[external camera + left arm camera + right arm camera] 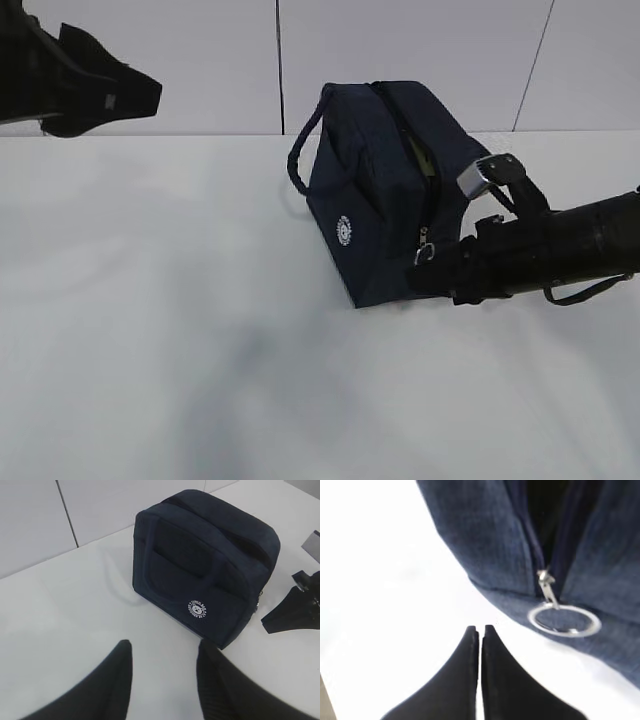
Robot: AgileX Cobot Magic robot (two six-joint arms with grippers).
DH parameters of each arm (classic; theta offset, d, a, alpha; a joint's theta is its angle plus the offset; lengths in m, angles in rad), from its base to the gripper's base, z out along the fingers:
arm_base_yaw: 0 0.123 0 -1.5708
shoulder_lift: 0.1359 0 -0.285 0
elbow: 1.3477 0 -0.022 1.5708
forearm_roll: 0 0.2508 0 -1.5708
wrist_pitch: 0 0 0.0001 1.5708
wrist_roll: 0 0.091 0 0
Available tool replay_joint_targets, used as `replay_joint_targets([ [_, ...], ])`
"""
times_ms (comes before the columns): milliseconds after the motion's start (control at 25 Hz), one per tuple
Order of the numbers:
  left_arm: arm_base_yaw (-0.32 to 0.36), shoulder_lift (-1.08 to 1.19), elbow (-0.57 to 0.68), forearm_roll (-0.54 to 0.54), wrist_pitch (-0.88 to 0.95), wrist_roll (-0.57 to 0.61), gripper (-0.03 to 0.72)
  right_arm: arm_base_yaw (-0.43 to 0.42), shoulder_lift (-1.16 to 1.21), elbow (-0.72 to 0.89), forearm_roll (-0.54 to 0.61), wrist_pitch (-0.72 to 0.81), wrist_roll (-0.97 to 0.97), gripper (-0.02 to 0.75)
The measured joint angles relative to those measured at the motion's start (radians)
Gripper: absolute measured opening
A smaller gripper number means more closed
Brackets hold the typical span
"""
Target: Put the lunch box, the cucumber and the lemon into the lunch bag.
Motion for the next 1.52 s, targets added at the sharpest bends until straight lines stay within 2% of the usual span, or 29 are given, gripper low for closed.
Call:
replay_joint_targets([
  [120,0.0,0.0,0.0,0.0,0.0,0.0,0.308,0.0,0.0,0.0,-0.022,-0.026,0.055,0.006],
  [280,0.0,0.0,0.0,0.0,-0.002,0.0,0.306,0.0,0.0,0.0,-0.024,-0.142,0.155,0.007],
  [360,0.0,0.0,0.0,0.0,-0.002,0.0,0.305,0.0,0.0,0.0,-0.024,-0.147,0.17,0.036],
  [480,0.0,0.0,0.0,0.0,-0.004,0.0,0.304,0.0,0.0,0.0,-0.024,-0.128,0.174,0.189],
  [600,0.0,0.0,0.0,0.0,-0.007,0.0,0.302,0.0,0.0,0.0,0.019,-0.122,0.176,0.405],
  [720,0.0,0.0,0.0,0.0,-0.007,0.0,0.302,0.0,0.0,0.0,0.095,-0.12,0.174,0.486],
  [1000,0.0,0.0,0.0,0.0,-0.009,0.0,0.299,0.0,0.003,0.0,0.205,-0.134,0.153,0.506],
  [1400,0.0,0.0,0.0,0.0,-0.018,0.0,0.299,0.001,0.061,-0.01,0.253,-0.104,0.151,0.504],
  [1520,0.0,0.0,0.0,0.0,-0.018,0.0,0.299,0.001,0.061,-0.014,0.253,-0.103,0.151,0.478],
])
